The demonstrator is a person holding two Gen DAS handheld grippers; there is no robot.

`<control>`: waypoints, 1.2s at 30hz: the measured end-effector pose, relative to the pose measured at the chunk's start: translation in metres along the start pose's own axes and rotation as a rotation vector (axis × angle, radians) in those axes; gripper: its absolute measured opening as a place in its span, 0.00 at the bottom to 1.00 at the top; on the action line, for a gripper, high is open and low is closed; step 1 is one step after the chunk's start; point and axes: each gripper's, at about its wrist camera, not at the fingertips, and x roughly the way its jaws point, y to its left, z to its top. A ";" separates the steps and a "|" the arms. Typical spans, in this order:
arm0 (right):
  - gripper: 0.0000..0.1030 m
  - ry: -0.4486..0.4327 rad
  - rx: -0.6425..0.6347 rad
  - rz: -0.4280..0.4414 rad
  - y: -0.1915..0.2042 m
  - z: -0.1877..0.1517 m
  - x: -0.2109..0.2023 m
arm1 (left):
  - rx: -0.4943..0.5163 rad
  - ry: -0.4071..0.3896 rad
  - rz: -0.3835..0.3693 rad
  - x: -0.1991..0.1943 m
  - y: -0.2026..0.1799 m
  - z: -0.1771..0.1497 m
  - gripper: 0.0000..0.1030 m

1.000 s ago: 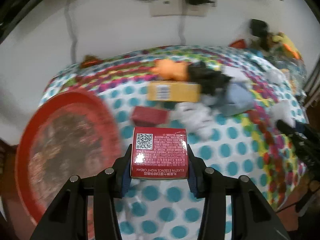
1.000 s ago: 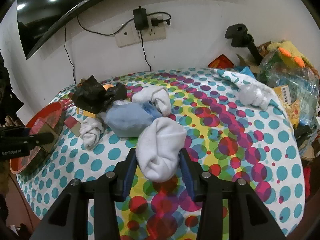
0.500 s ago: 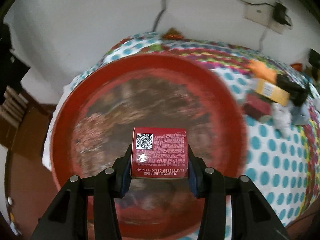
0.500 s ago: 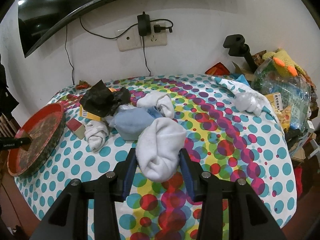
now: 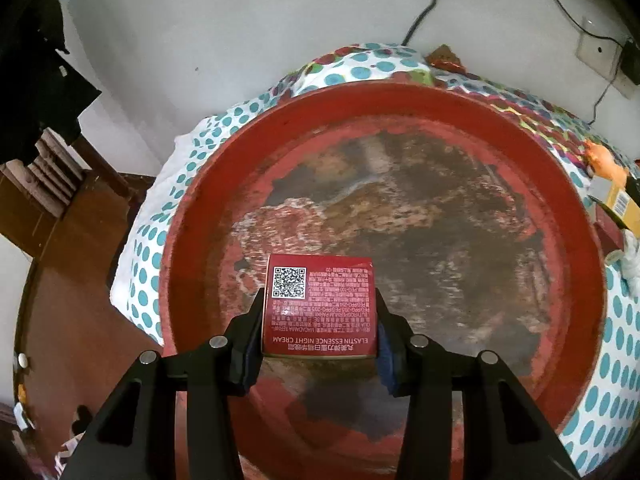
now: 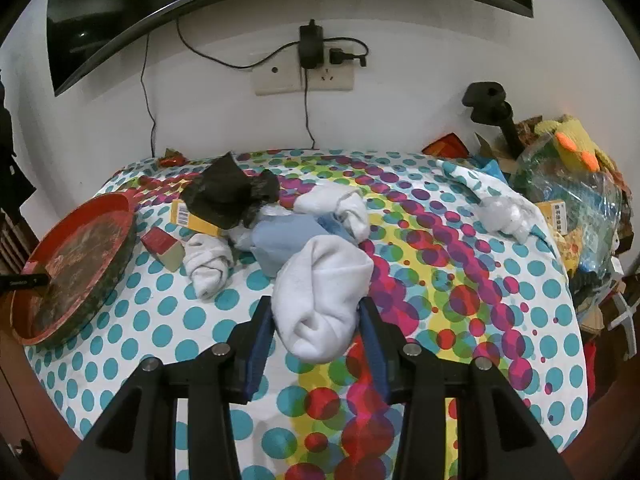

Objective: Organize objects
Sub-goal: 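Carry the red box over the red tray and release it with the left tool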

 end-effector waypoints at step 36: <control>0.42 0.024 -0.145 0.036 0.084 0.006 0.005 | -0.009 -0.038 0.027 0.012 0.028 -0.004 0.68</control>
